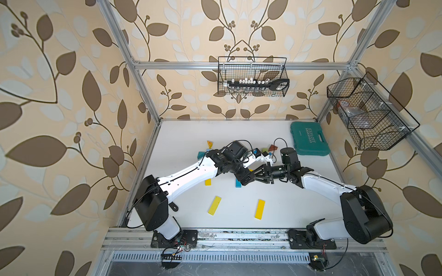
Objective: Assemble a small pinwheel with building blocks
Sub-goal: Pick up the building block from the center of the board.
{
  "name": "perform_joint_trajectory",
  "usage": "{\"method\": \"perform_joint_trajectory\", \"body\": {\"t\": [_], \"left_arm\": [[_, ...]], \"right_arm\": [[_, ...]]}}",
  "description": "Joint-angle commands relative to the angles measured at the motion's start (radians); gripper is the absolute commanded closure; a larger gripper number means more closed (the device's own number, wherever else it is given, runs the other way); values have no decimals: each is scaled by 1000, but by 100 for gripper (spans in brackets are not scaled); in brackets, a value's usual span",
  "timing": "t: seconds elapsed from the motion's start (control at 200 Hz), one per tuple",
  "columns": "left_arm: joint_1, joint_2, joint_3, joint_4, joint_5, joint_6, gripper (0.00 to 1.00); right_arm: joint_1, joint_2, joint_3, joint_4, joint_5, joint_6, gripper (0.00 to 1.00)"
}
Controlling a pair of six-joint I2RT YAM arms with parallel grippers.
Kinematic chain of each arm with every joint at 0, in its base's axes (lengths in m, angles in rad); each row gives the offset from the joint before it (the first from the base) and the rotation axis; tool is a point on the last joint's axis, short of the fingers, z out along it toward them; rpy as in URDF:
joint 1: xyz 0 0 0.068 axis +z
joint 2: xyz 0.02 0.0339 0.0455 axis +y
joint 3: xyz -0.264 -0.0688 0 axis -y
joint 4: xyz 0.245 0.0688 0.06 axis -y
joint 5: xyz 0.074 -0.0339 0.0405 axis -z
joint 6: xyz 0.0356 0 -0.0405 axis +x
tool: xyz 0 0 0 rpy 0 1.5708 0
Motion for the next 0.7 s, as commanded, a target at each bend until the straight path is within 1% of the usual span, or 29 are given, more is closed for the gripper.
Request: {"method": "perform_joint_trajectory", "body": {"t": [0.0,0.05,0.085,0.19,0.27,0.395,0.465,0.53,0.605,0.695], "left_arm": [[-9,6,47,-20,15,80,9],[-9,11,52,-28,12,87,10],[-9,17,57,-33,14,92,13],[-7,42,75,-47,20,101,30],[-7,61,86,-56,29,101,34],[-6,74,89,-48,30,100,33],[-2,76,93,-47,37,102,40],[1,74,95,-43,38,101,40],[1,79,103,-48,40,102,43],[1,94,120,-68,41,104,52]], "right_arm": [[-9,-14,30,-21,-62,-8,94],[-11,-13,34,-34,-62,-19,93],[-12,-14,39,-46,-62,-26,93],[-12,-7,54,-73,-62,-45,93],[-12,-3,59,-79,-61,-46,94],[-13,-6,63,-85,-59,-52,94],[-12,-9,67,-105,-55,-64,94],[-12,-11,67,-119,-53,-75,94],[-13,-7,65,-129,-51,-78,94],[-14,3,63,-135,-52,-79,91]]}}
